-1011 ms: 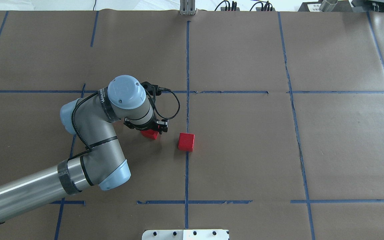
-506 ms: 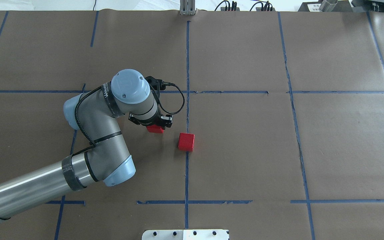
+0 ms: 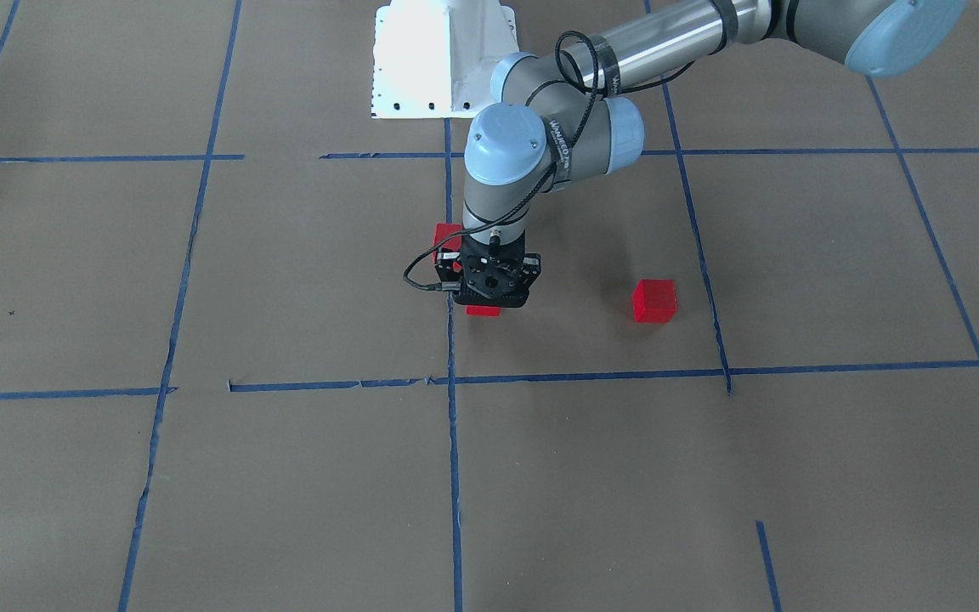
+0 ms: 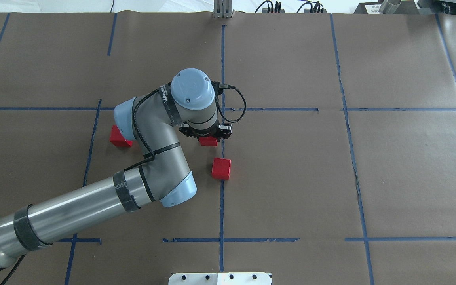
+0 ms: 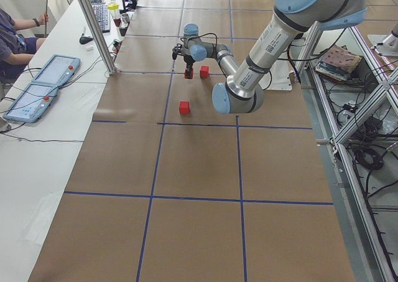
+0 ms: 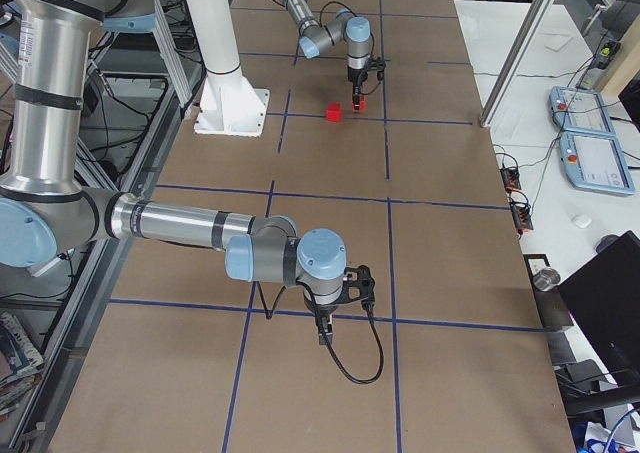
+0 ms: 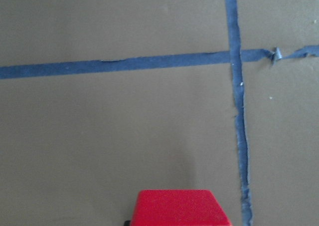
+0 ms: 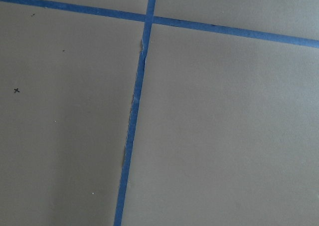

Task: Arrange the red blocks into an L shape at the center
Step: 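Carry the red cube and place it beside the center cube, farther from robot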

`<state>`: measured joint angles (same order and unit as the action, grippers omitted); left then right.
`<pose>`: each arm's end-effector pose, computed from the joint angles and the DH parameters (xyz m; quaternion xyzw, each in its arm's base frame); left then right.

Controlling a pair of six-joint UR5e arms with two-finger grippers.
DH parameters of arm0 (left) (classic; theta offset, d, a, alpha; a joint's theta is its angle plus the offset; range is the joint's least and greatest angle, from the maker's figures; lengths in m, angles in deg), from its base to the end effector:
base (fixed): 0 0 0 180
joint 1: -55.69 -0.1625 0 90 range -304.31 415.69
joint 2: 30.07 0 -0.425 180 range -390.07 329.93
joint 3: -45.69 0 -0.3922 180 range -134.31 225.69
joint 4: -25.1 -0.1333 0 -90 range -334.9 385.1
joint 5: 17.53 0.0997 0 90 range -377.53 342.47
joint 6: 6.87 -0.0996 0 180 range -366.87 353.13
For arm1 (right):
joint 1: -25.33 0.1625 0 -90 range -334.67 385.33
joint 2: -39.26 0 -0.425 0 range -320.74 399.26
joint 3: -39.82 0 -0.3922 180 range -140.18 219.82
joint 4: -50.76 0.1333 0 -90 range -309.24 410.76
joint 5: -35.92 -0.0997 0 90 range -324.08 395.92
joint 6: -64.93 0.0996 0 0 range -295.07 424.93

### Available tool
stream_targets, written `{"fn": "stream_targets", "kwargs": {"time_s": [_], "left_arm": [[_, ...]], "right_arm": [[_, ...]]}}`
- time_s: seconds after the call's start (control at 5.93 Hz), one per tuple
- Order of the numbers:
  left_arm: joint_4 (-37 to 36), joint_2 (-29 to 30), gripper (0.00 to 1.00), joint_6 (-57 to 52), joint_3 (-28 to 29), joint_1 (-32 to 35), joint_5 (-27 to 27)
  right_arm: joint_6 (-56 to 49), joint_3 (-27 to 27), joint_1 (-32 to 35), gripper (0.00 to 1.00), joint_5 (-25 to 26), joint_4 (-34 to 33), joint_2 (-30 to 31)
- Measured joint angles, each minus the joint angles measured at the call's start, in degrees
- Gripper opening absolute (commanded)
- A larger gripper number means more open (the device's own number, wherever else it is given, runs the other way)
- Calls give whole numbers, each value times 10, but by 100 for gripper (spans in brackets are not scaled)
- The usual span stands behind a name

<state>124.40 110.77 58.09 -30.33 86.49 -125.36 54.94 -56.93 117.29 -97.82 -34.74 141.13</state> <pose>0.6180 -0.4881 0.1894 0.0554 0.4090 0.0150 0.9107 0.0782 -0.3997 0.6864 0.0338 -0.3710 -0.0630 0.9259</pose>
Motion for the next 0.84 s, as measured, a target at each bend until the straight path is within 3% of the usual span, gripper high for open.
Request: {"fn": "stream_targets", "kwargs": {"time_s": [0.84], "left_arm": [[0, 17, 39, 4, 16, -41, 30]], "right_arm": [[-1, 2, 0, 100, 2, -1, 0]]}}
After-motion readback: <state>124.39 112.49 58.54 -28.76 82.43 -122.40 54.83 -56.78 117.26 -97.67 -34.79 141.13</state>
